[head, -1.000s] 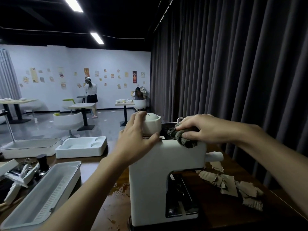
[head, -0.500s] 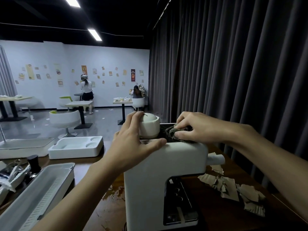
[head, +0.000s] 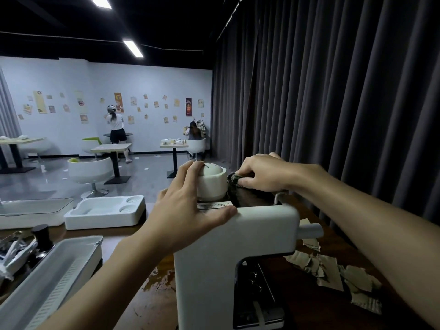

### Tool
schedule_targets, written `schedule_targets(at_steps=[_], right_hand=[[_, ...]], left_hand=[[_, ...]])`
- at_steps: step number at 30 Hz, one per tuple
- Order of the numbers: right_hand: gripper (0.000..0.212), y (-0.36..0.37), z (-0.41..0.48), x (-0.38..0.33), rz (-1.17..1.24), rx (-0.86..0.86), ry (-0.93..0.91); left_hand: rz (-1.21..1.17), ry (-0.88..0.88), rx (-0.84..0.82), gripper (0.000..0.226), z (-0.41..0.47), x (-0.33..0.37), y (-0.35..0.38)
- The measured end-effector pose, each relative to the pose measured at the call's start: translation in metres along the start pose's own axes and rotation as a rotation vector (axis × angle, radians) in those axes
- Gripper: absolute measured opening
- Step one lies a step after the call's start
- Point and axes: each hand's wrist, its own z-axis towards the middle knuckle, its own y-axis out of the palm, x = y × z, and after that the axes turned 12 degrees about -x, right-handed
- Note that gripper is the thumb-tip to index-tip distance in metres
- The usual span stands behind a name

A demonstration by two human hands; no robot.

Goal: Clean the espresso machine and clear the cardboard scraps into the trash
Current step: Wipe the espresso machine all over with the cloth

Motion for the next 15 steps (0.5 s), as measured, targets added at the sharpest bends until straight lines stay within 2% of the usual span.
schedule_targets(at_steps=[8, 15], right_hand=[[0.040, -0.004, -0.063, -0.007, 0.181, -0.121, -0.225], [0.033, 0.002, -0.062, -0.011, 0.147, -0.049, -0.223]], left_hand=[[-0.007, 0.006, 0.002, 0.107, 0.001, -0.002, 0.003], [-0.017, 0.021, 0.005, 0.107, 0.002, -0.003, 0.003]])
